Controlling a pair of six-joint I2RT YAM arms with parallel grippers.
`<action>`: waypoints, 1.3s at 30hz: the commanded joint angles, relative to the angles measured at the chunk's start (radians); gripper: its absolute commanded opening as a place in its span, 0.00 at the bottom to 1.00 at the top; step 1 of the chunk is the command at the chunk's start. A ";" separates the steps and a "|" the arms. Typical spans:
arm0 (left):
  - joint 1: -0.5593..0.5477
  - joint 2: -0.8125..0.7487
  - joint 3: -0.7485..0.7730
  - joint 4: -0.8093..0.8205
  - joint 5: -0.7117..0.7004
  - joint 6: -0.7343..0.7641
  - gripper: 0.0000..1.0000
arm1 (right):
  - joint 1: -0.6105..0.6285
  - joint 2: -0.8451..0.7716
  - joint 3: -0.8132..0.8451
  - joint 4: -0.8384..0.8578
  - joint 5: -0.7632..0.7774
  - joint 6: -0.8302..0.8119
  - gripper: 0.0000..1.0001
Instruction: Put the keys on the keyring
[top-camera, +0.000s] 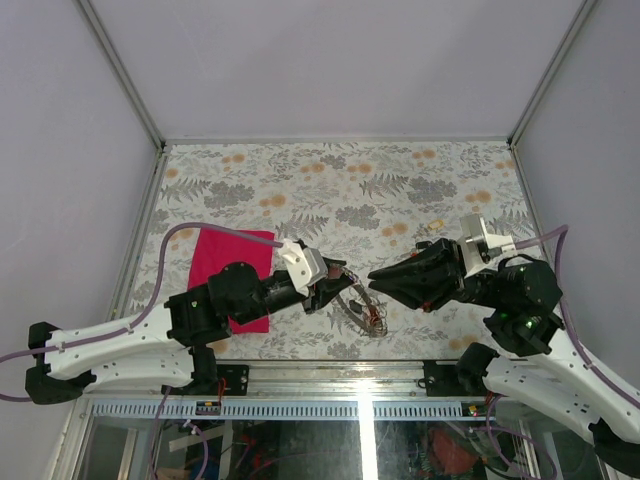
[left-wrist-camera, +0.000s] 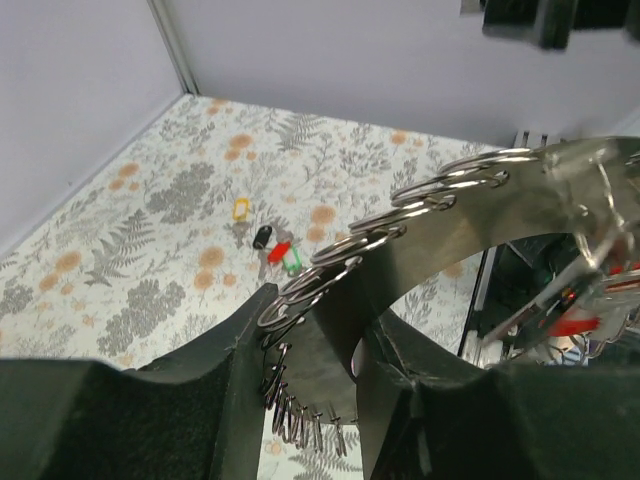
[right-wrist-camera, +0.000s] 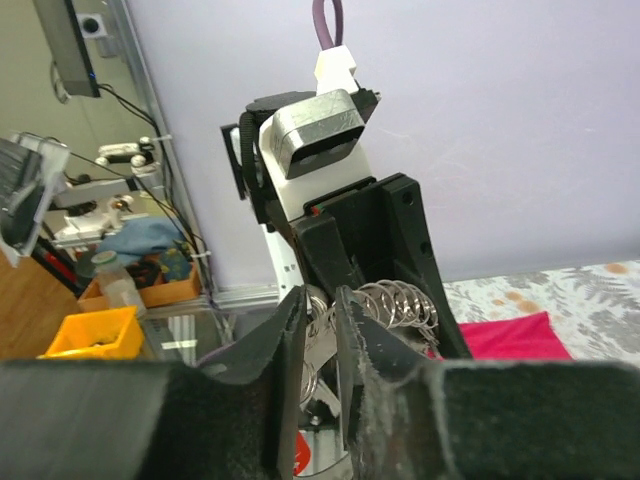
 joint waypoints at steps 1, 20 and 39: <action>-0.004 -0.021 0.034 -0.037 0.018 -0.015 0.00 | 0.001 -0.032 0.067 -0.095 0.058 -0.111 0.30; 0.156 0.096 0.100 -0.232 -0.042 -0.125 0.00 | 0.000 -0.097 0.148 -0.562 0.653 -0.263 0.88; 0.779 0.880 0.472 -0.274 0.318 -0.159 0.00 | 0.001 0.008 0.085 -0.797 0.863 -0.065 0.99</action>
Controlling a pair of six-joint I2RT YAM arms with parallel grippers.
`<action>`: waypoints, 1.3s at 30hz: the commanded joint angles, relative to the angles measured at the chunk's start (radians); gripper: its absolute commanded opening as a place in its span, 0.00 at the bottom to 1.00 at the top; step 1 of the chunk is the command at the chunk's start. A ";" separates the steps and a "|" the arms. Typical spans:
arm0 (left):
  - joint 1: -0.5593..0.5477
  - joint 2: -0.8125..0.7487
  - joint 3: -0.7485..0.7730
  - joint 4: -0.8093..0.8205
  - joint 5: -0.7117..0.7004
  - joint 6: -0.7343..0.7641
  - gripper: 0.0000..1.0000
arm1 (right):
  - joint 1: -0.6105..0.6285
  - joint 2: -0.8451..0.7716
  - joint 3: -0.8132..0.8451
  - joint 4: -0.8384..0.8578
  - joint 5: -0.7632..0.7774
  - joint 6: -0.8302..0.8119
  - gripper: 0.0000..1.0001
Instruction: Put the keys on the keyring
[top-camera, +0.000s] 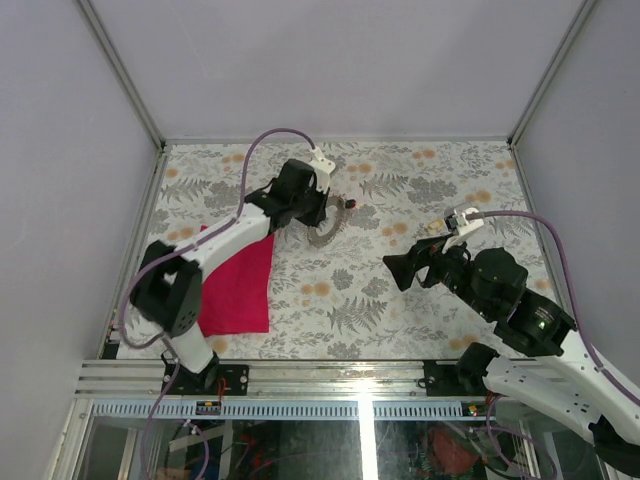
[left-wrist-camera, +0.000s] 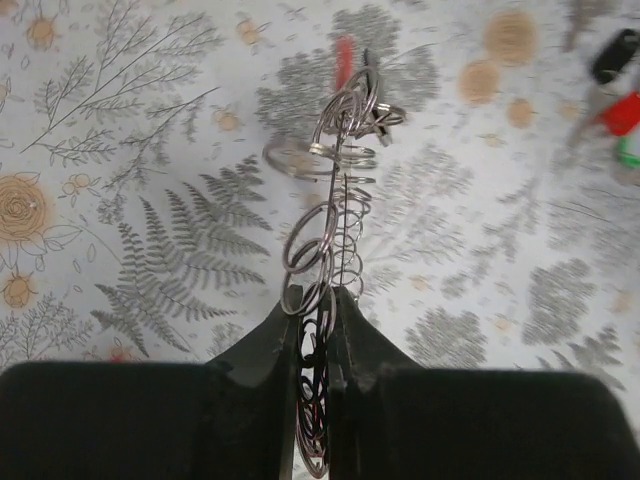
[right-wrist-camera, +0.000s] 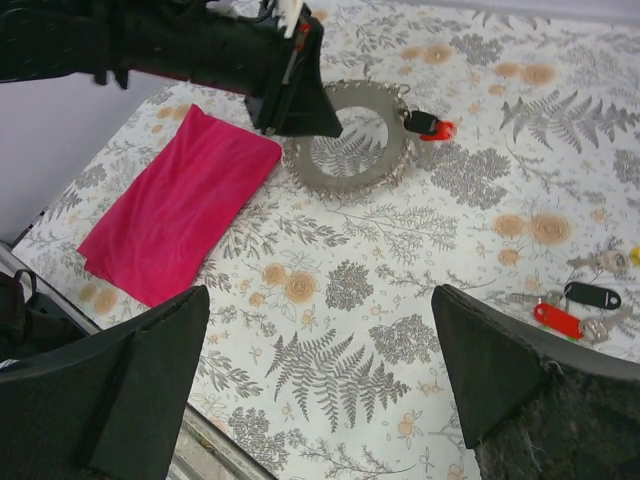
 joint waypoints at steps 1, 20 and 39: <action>0.096 0.148 0.109 0.041 0.075 -0.025 0.00 | 0.001 0.019 -0.011 -0.026 0.042 0.077 0.99; 0.567 0.492 0.280 0.380 0.586 -0.378 0.00 | 0.001 0.025 -0.058 -0.022 -0.046 0.182 0.99; 0.637 0.272 0.154 0.311 0.261 -0.348 1.00 | 0.001 0.041 -0.056 -0.085 0.075 0.188 0.99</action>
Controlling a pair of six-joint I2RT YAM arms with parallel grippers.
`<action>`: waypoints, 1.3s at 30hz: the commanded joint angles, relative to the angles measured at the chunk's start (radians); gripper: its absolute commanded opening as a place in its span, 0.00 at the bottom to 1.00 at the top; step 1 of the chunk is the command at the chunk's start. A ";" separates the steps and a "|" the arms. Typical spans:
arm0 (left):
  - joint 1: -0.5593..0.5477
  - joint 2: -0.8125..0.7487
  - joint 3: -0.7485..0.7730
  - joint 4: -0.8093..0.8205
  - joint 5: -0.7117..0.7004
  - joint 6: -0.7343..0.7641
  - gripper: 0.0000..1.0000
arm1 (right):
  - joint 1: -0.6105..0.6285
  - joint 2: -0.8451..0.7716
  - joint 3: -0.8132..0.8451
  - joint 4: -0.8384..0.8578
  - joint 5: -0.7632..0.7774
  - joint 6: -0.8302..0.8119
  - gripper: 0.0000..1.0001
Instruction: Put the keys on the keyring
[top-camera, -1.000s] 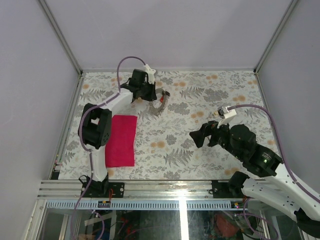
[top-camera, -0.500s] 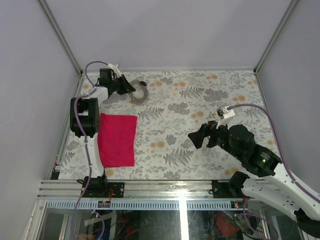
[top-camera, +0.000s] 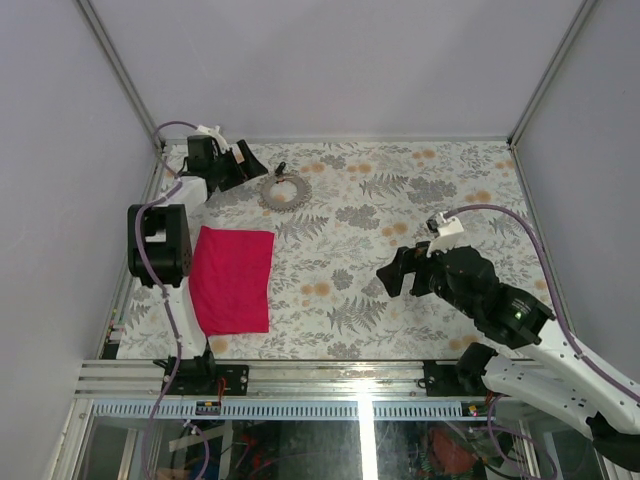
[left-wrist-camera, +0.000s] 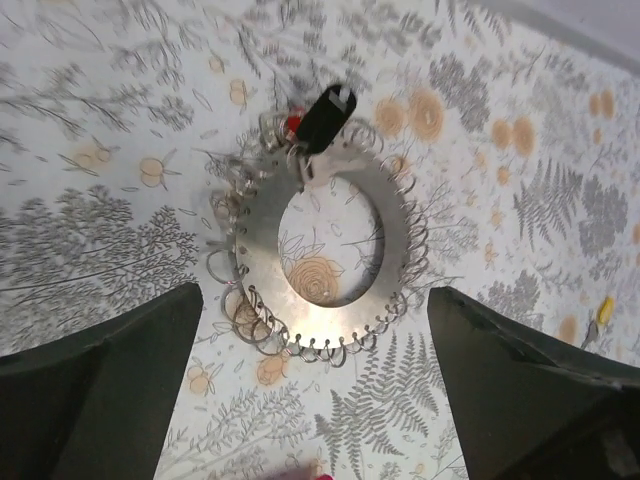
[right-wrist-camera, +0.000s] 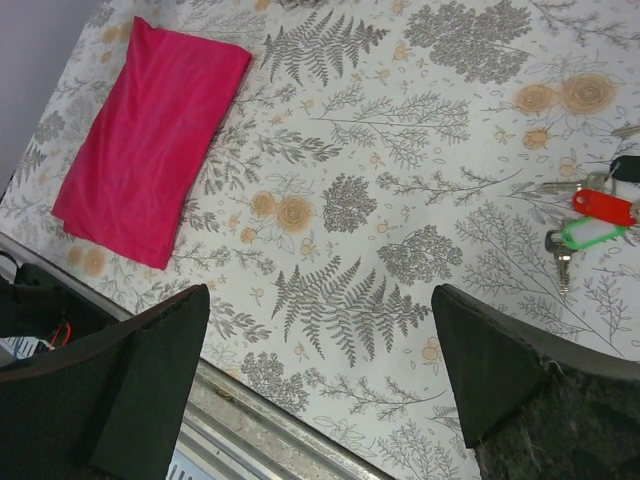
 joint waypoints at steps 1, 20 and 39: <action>-0.002 -0.171 -0.036 0.011 -0.155 0.027 1.00 | 0.001 -0.032 0.010 0.021 0.094 -0.021 0.99; -0.013 -0.939 -0.438 -0.177 -0.322 0.052 1.00 | 0.000 -0.185 -0.065 0.121 0.341 -0.235 0.99; -0.391 -1.333 -0.570 -0.407 -0.531 0.212 1.00 | 0.001 -0.388 -0.135 0.116 0.401 -0.298 0.99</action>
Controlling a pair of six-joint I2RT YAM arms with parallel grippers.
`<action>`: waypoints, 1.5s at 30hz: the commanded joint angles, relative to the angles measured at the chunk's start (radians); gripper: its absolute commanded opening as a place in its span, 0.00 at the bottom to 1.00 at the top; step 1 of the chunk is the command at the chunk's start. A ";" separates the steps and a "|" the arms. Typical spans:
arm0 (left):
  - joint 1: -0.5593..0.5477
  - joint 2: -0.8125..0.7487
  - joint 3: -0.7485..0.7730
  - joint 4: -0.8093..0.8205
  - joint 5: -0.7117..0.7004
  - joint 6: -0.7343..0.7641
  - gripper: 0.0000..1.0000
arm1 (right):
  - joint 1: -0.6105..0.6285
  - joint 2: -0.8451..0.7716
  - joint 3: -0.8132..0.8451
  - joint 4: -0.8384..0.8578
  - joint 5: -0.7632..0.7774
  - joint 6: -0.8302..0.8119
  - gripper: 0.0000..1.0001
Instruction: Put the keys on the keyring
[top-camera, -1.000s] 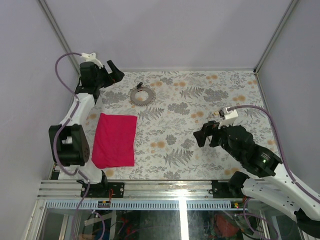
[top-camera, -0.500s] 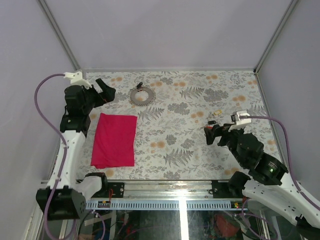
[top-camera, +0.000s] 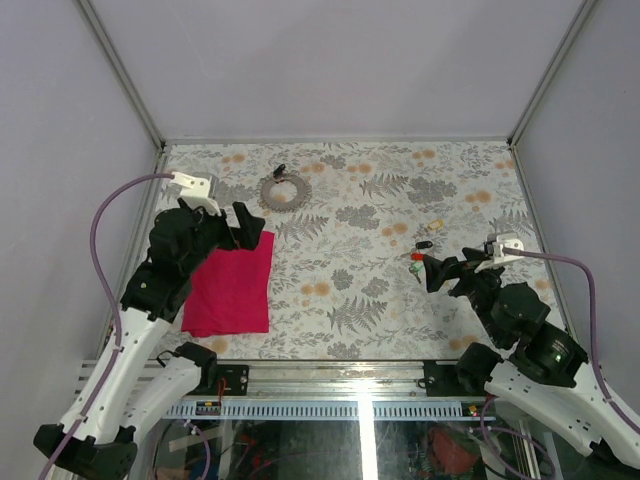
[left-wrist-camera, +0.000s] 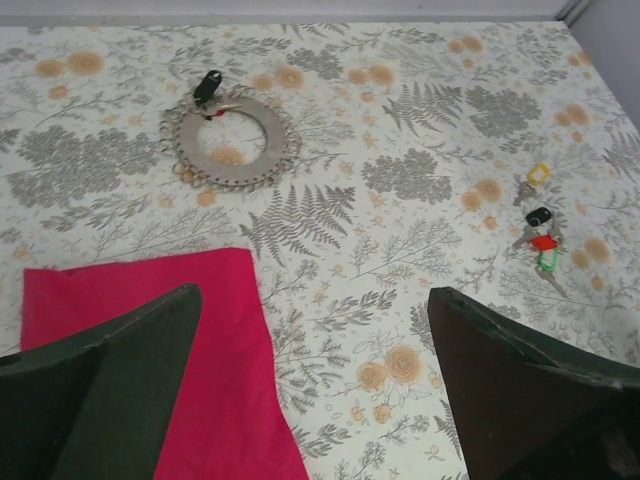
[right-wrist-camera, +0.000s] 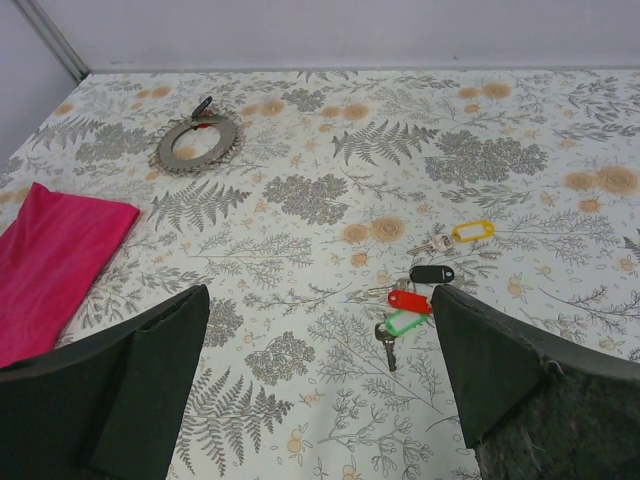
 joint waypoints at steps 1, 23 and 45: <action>-0.004 -0.055 -0.015 -0.052 -0.132 -0.016 1.00 | 0.000 -0.031 0.000 0.024 0.053 -0.023 0.99; -0.004 -0.300 -0.227 0.061 -0.176 -0.094 1.00 | 0.000 -0.119 -0.068 0.033 0.046 -0.023 0.99; -0.004 -0.327 -0.231 0.050 -0.187 -0.082 1.00 | 0.001 -0.094 -0.080 0.062 0.028 -0.013 0.99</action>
